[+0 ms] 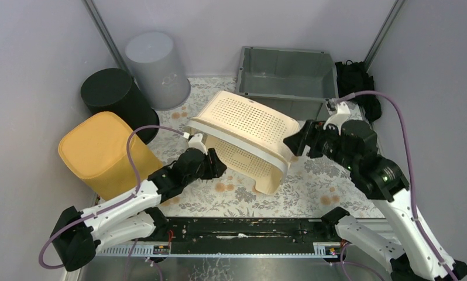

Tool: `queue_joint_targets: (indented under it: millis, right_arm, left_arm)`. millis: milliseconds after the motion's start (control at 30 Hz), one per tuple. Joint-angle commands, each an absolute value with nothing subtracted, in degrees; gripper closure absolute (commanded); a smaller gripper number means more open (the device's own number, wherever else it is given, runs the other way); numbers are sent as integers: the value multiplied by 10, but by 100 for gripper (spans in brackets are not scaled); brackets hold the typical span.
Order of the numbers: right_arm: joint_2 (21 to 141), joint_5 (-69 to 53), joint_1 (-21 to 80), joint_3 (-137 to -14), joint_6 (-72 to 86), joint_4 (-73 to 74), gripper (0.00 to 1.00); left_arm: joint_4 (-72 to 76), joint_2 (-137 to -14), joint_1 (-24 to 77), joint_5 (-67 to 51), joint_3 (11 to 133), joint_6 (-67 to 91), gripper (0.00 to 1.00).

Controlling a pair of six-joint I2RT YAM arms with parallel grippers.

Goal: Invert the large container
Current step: Turn the container upside down at the center of the board.

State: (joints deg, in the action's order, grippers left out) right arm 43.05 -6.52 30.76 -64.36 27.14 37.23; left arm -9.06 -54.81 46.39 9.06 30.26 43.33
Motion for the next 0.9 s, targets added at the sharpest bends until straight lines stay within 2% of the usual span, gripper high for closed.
queue_joint_targets:
  millis: [0, 133, 467, 867]
  right_arm:
    - [495, 41, 311, -707, 227, 368, 22]
    - [549, 67, 301, -728, 208, 341, 21]
    - [626, -82, 160, -686, 201, 243, 21]
    - [627, -177, 149, -616, 226, 168, 24]
  left_arm:
    - [-131, -501, 460, 81, 346, 427, 44]
    - [-163, -480, 460, 72, 381, 424, 44]
    - [-187, -442, 460, 39, 420, 443, 37]
    - [-158, -401, 460, 17, 458, 482, 33]
